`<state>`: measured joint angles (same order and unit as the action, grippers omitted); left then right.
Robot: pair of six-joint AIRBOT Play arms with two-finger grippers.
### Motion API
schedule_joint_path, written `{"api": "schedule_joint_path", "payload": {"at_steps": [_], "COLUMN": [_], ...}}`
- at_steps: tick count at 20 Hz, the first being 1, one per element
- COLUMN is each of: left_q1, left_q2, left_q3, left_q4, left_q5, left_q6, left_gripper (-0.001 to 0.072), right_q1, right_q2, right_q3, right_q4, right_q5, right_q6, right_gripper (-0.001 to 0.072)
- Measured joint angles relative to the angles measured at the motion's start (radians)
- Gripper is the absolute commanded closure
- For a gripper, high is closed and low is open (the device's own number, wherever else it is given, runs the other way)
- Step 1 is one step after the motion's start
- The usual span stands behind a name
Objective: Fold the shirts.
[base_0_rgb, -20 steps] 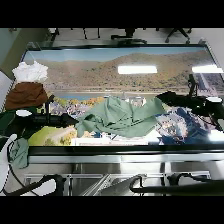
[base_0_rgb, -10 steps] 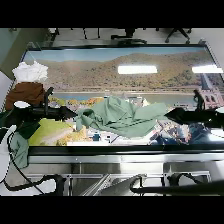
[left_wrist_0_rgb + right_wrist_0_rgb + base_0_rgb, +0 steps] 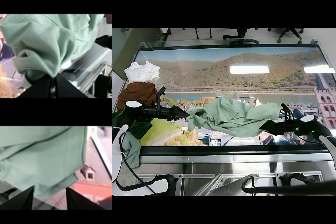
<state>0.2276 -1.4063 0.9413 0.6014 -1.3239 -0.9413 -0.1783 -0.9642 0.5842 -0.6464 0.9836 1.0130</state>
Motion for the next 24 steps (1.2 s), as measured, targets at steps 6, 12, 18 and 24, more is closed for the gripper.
{"api": "schedule_joint_path", "payload": {"at_steps": [6,12,18,24], "left_q1": [0.0,0.01,0.153,0.352], "left_q2": [0.004,0.219,0.585,0.765], "left_q3": [0.001,0.115,0.475,0.733], "left_q4": [-0.051,-0.2,-0.351,-0.196], "left_q5": [-0.029,-0.11,-0.012,0.105], "left_q6": [-0.001,-0.012,-0.053,-0.192], "left_gripper": [0.0686,0.0686,0.0686,0.0685], "right_q1": [0.025,0.027,0.027,0.027], "right_q2": [-0.012,0.18,0.389,0.43], "right_q3": [0.095,0.442,0.929,1.174], "right_q4": [0.121,0.163,0.133,0.053], "right_q5": [-0.065,0.08,0.026,-0.037], "right_q6": [-0.083,-0.089,-0.074,-0.071], "right_gripper": [0.069,0.069,0.069,0.069]}}
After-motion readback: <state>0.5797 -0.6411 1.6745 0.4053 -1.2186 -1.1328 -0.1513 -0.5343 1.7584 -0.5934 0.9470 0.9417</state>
